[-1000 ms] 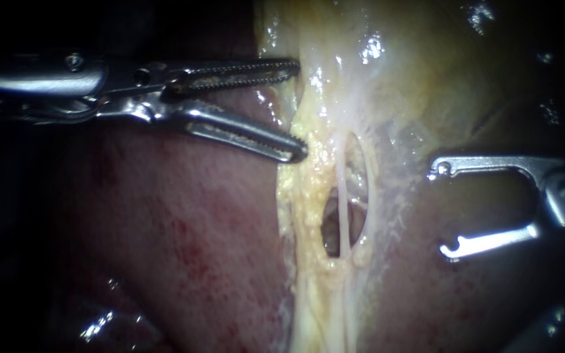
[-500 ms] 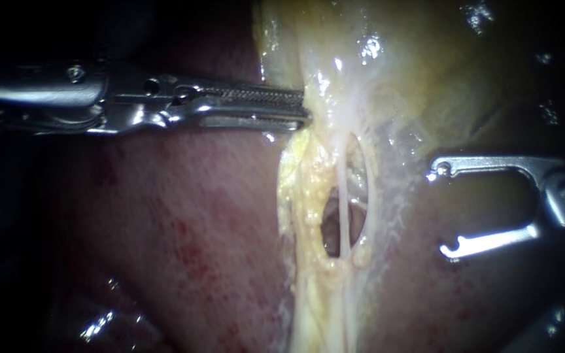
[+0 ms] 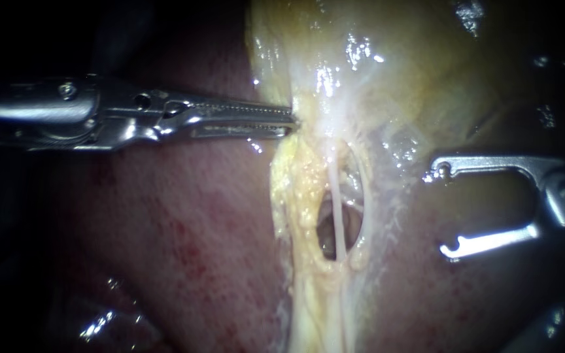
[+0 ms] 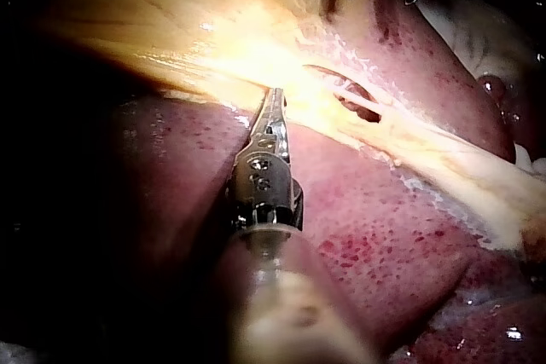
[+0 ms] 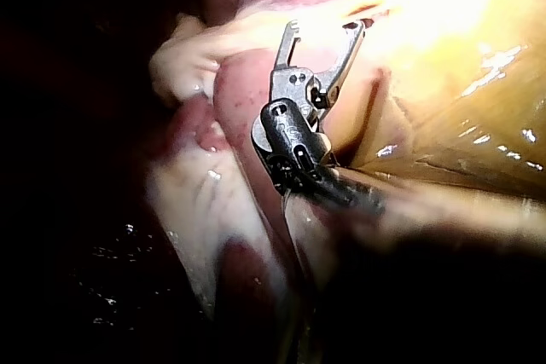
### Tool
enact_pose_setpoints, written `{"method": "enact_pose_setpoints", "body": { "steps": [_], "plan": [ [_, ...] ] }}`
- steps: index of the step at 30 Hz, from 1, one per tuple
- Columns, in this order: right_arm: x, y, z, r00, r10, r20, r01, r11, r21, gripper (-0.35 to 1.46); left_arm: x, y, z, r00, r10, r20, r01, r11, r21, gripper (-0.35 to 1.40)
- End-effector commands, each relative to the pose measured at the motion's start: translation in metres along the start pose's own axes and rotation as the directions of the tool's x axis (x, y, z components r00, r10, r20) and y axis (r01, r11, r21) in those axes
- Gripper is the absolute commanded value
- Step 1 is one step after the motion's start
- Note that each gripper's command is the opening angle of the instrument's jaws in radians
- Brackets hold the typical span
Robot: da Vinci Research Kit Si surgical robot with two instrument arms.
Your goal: Grabbing gallbladder
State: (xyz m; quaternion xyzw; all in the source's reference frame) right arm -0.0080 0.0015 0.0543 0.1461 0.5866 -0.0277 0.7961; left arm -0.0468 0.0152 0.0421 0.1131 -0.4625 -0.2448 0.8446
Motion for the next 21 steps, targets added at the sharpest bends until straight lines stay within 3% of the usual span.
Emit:
{"method": "enact_pose_setpoints", "body": {
  "steps": [1,21],
  "plan": [
    [0.0,0.0,0.0,1.0,0.0,0.0,0.0,1.0,0.0,0.59,0.0,0.0,-0.0001,1.0,0.0,0.001,0.0,1.0,0.0,-0.35],
    [0.0,0.0,0.0,1.0,0.0,0.0,0.0,1.0,0.0,0.59,-0.0005,-0.0006,-0.0005,1.0,-0.003,0.001,0.003,1.0,-0.003,-0.35]
  ]
}}
